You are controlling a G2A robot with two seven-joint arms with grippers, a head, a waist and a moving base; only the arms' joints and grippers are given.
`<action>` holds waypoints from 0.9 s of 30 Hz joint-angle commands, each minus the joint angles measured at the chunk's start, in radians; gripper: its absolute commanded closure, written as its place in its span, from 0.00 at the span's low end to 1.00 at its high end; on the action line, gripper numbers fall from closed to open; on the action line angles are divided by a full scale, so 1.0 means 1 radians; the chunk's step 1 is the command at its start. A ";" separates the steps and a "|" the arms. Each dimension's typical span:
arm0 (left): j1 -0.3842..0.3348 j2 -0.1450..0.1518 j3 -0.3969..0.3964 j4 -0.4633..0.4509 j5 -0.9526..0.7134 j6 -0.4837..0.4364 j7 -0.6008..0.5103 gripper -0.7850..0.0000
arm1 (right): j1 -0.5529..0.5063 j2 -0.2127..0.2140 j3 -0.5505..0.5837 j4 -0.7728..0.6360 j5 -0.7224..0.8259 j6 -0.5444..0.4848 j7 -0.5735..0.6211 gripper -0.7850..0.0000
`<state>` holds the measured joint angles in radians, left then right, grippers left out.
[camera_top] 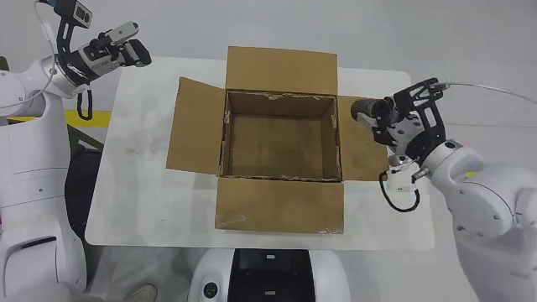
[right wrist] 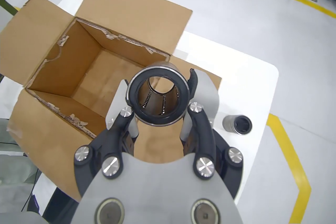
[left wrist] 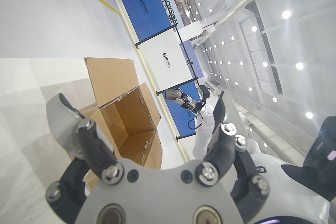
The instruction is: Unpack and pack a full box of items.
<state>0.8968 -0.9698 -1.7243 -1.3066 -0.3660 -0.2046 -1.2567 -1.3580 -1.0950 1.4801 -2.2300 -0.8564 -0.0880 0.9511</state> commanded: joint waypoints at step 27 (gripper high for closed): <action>0.000 0.000 0.000 0.000 0.000 0.000 0.000 0.00 | 0.402 -0.083 -0.556 0.296 -0.005 0.132 0.109 1.00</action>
<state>0.8968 -0.9698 -1.7243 -1.3066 -0.3660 -0.2046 -1.2567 -0.9707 -1.1738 0.9410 -1.9503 -0.8635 0.0415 1.0587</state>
